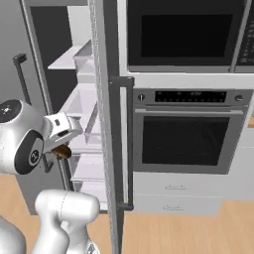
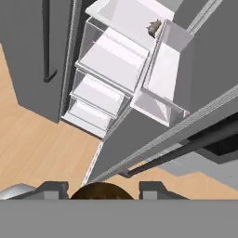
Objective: Place one mushroom and one fish in each tupperware on the nearby counter, to pack two identical lunches.
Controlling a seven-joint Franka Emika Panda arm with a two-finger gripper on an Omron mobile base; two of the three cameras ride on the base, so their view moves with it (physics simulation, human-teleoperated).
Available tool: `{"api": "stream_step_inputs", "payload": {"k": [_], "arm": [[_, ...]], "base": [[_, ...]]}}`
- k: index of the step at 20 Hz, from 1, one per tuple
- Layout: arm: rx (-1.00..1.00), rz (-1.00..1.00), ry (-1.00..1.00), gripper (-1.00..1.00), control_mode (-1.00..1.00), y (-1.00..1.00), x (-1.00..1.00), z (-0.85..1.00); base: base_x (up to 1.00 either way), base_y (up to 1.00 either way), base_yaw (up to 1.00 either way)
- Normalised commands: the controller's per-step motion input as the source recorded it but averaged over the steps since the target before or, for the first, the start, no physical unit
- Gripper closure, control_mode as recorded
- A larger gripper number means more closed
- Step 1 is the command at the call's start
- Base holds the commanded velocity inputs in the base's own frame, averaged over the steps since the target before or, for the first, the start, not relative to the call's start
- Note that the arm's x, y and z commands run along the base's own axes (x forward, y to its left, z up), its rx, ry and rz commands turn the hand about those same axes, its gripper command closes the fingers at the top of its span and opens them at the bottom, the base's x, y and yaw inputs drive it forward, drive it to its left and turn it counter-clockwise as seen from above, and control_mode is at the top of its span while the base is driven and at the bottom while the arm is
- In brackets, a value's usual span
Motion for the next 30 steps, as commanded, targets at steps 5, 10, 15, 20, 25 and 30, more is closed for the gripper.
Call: {"api": "stream_step_inputs", "payload": {"k": [5, 10, 15, 20, 25, 30], "arm": [[0.00, 0.00, 0.00, 1.00, 1.00, 0.00, 0.00, 0.00], [0.00, 0.00, 0.00, 1.00, 1.00, 0.00, 0.00, 0.00], [0.00, 0.00, 0.00, 1.00, 1.00, 0.00, 0.00, 0.00], [0.00, 0.00, 0.00, 1.00, 1.00, 0.00, 0.00, 0.00], [0.00, 0.00, 0.00, 1.00, 1.00, 0.00, 0.00, 0.00], [0.00, 0.00, 0.00, 1.00, 1.00, 0.00, 0.00, 0.00]], "base": [[0.00, -1.00, 0.00], [0.11, -1.00, 0.00], [0.55, -1.00, 0.00], [0.91, -1.00, 0.00], [1.00, -1.00, 0.03], [1.00, -1.00, 0.04]]}}
